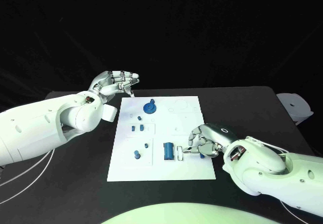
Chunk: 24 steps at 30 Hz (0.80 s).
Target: Assemble the parts on the task board
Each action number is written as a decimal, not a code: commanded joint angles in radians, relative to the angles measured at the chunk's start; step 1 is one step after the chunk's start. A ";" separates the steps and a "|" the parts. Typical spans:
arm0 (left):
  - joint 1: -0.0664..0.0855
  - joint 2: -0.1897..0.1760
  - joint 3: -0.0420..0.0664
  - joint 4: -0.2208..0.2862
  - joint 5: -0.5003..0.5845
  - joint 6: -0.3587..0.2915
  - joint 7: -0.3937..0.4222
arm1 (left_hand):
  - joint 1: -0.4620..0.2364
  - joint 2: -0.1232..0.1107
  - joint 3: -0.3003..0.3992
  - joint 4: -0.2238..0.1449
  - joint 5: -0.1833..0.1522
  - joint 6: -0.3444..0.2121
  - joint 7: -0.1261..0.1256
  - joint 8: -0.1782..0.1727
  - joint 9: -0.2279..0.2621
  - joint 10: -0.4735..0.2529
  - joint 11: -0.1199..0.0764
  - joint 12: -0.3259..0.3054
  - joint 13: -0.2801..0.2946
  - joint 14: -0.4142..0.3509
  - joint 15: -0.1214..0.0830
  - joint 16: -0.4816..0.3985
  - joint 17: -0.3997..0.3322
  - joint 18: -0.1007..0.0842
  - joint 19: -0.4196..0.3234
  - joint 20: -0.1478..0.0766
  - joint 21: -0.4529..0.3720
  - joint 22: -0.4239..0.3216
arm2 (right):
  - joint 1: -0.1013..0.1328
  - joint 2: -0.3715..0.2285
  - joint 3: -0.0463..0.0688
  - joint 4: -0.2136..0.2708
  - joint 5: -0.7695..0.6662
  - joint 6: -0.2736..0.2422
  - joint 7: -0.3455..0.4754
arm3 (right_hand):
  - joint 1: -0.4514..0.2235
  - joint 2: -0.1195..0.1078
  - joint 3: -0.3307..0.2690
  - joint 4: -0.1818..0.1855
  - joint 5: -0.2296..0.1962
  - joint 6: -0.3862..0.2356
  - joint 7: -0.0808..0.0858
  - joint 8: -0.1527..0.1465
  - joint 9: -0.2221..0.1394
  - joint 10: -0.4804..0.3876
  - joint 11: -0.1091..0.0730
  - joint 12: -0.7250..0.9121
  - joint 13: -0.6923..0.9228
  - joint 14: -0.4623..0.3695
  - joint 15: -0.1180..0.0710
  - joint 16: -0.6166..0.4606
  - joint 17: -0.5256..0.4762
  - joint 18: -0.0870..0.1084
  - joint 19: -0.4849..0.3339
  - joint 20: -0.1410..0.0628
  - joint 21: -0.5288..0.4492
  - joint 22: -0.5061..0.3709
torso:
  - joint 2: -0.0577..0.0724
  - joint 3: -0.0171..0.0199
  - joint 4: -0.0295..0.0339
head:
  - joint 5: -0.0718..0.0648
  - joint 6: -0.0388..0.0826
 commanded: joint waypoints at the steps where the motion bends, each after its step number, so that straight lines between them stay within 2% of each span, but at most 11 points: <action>1: 0.001 0.002 0.001 0.001 -0.003 0.014 0.007 | -0.003 0.007 0.002 -0.002 0.002 -0.009 0.028 0.007 0.000 -0.005 0.000 0.004 0.001 -0.009 0.001 0.003 -0.001 0.006 -0.005 0.001 0.004 0.001 | 0.007 -0.038 -0.001 0.008 0.054 -0.030 0.046 | 0.045 0.026 0.006 0.001 0.009 -0.010 0.004 -0.013 -0.006 0.040 0.010 -0.035 0.163 0.093 0.007 -0.003 0.210 -0.007 0.105 0.010 0.004 0.263 | -0.001 -0.0004 -0.0017 | -0.007 0.005; 6: 0.000 0.002 0.000 0.002 -0.003 0.014 0.007 | -0.003 0.007 0.002 -0.002 0.002 -0.009 0.028 0.007 0.000 -0.005 0.000 0.004 0.001 -0.009 0.001 0.003 -0.001 0.006 -0.005 0.001 0.004 0.001 | 0.007 -0.089 -0.002 0.002 0.043 -0.015 0.036 | 0.051 0.025 0.003 0.003 0.015 -0.015 0.009 -0.024 -0.011 0.038 0.014 -0.039 0.161 0.093 0.011 -0.003 0.212 -0.007 0.105 0.013 0.004 0.263 | -0.001 0.0017 -0.0051 | -0.020 0.010; 10: 0.000 0.003 0.000 0.002 -0.003 0.015 0.007 | -0.003 0.007 0.002 -0.002 0.002 -0.009 0.028 0.007 0.000 -0.005 0.000 0.004 0.001 -0.009 0.001 0.003 -0.001 0.006 -0.005 0.001 0.004 0.001 | -0.004 -0.111 -0.003 -0.002 0.020 -0.008 0.020 | 0.050 0.024 0.002 0.004 0.015 -0.016 0.010 -0.026 -0.012 0.036 0.015 -0.044 0.158 0.093 0.012 -0.002 0.213 -0.007 0.105 0.014 0.004 0.263 | -0.001 0.0027 -0.0060 | -0.033 0.012; 13: 0.000 0.004 0.000 0.002 -0.003 0.015 0.007 | -0.003 0.007 0.002 -0.002 0.002 -0.009 0.028 0.007 0.000 -0.005 0.000 0.004 0.001 -0.009 0.001 0.003 -0.001 0.006 -0.005 0.001 0.004 0.001 | -0.013 -0.118 -0.004 -0.004 0.004 -0.003 0.009 | 0.049 0.023 0.000 0.004 0.015 -0.016 0.010 -0.028 -0.013 0.034 0.016 -0.050 0.155 0.093 0.012 -0.003 0.212 -0.007 0.105 0.015 0.004 0.263 | -0.001 0.0027 -0.0063 | -0.038 0.014; 20: 0.000 0.005 -0.001 0.001 -0.003 0.016 0.007 | -0.003 0.007 0.002 -0.002 0.002 -0.009 0.028 0.007 0.000 -0.005 0.000 0.004 0.001 -0.009 0.001 0.003 -0.001 0.006 -0.005 0.001 0.004 0.001 | -0.028 -0.104 -0.005 -0.012 -0.013 0.005 -0.014 | 0.037 0.022 -0.006 0.007 0.018 -0.006 0.011 -0.030 -0.014 0.033 0.017 -0.051 0.154 0.093 0.014 -0.003 0.212 -0.007 0.105 0.017 0.004 0.263 | 0.000 0.0013 -0.0037 | -0.042 0.014; 24: 0.000 0.005 -0.001 0.001 -0.003 0.016 0.007 | -0.004 0.007 0.005 -0.003 0.002 -0.011 0.028 0.010 0.000 -0.008 0.000 0.008 0.001 -0.010 0.001 0.005 -0.002 0.006 -0.007 0.001 0.005 0.002 | -0.041 -0.079 -0.006 -0.026 -0.016 0.006 -0.024 | 0.033 0.024 -0.008 0.007 0.021 -0.004 0.011 -0.031 -0.015 0.033 0.017 -0.052 0.154 0.093 0.015 -0.003 0.211 -0.007 0.105 0.018 0.004 0.263 | 0.001 0.0027 -0.0020 | -0.040 0.013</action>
